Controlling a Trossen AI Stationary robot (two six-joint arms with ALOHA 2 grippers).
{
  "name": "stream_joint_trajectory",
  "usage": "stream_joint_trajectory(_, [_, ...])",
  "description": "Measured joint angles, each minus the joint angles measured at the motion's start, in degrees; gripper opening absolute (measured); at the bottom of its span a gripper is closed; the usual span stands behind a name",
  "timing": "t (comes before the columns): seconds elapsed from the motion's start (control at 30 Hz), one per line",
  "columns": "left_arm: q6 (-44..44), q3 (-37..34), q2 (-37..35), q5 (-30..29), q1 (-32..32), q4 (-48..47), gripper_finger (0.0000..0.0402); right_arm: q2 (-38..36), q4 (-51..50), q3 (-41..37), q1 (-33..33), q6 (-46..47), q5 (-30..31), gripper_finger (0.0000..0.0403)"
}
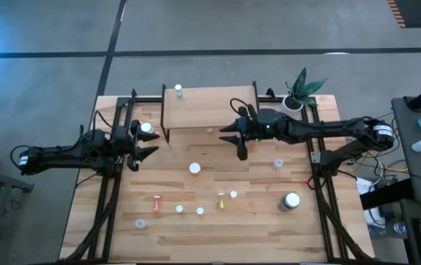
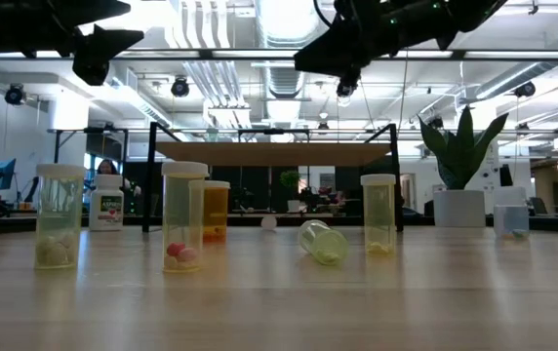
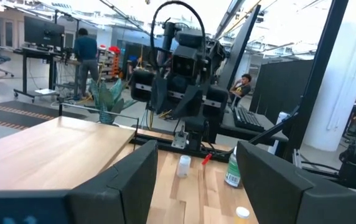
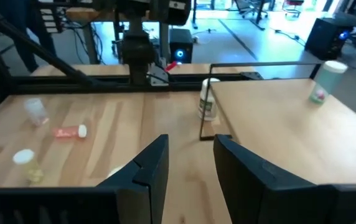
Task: Pick and place medicine bottles onto shelf by color
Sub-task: Put the right pink medicine bottle on the shelf
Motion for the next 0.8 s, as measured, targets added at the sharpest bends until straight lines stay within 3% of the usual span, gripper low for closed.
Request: stream_joint_trajectory(0.8, [1.96,-0.01,0.38,-0.8,0.01,0.91,0.0203,0.0,0.82,-4.18,6.9,0.41,10.64,0.0117])
